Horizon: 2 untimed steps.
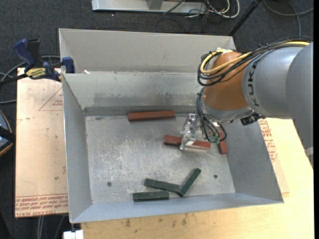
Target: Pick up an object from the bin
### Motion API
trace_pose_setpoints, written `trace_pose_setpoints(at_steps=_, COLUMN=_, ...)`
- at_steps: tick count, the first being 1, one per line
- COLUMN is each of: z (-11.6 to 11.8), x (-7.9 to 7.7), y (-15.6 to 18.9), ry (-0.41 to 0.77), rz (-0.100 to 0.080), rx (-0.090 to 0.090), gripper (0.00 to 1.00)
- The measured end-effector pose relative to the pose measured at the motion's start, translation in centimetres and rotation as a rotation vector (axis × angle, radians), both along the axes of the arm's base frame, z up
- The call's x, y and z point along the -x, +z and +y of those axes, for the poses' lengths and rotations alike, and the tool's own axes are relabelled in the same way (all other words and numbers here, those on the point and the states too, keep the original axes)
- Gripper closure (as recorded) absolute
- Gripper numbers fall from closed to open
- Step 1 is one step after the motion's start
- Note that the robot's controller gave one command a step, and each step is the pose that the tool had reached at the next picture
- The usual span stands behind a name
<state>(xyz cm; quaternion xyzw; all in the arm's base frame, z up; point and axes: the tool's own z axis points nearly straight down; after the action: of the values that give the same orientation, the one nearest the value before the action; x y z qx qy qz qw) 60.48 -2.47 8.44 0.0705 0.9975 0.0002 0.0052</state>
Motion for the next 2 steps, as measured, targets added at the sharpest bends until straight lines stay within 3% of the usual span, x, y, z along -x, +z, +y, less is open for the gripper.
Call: trace_pose_setpoints(at_steps=2, z=0.03, x=-0.04, y=1.12, ry=0.001, rz=0.006, rx=-0.001, gripper=1.00)
